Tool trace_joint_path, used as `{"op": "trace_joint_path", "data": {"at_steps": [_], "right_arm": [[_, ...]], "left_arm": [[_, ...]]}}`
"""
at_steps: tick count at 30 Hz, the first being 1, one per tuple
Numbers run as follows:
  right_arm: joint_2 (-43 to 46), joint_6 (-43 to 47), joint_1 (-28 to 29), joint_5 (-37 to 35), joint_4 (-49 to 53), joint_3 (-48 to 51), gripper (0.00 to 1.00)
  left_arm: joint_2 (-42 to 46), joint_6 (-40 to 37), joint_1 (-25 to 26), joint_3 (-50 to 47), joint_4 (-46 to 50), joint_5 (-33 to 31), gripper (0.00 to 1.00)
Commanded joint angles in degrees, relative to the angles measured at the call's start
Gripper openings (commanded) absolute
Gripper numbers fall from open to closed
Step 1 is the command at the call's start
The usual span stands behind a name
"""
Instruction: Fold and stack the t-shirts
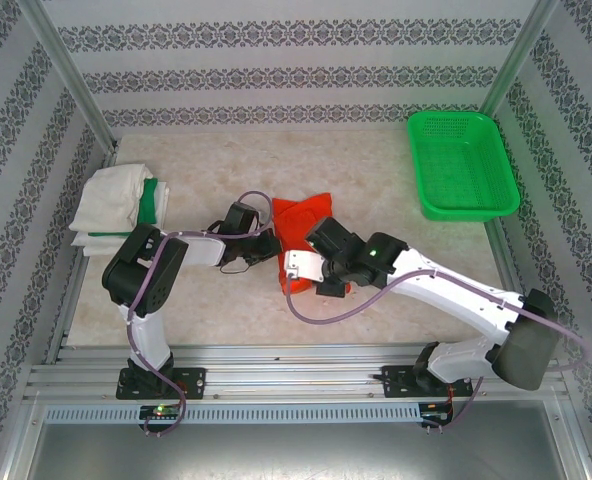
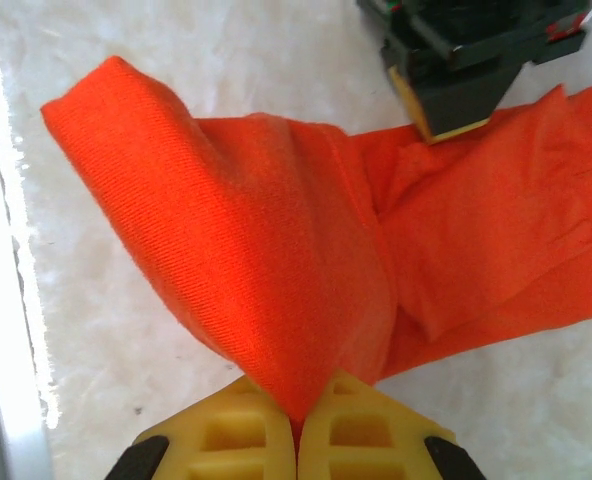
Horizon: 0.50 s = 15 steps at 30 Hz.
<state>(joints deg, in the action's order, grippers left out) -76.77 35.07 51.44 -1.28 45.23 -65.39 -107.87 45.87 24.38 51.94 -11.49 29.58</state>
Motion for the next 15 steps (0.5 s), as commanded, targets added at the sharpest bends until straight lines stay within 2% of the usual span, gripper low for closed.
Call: {"op": "trace_joint_path", "data": {"at_steps": [1,15], "right_arm": [[-2.2,5.1,-2.1,-2.9,0.3,-3.9,0.0],[-12.3,13.9,-10.0,-1.3,-2.3,-14.4,0.0]], "left_arm": [[-1.5,-0.9,0.6,-1.8,2.4,-2.0,0.0],[-6.3,-0.7,0.3,-1.3,0.9,-2.2,0.0]]}}
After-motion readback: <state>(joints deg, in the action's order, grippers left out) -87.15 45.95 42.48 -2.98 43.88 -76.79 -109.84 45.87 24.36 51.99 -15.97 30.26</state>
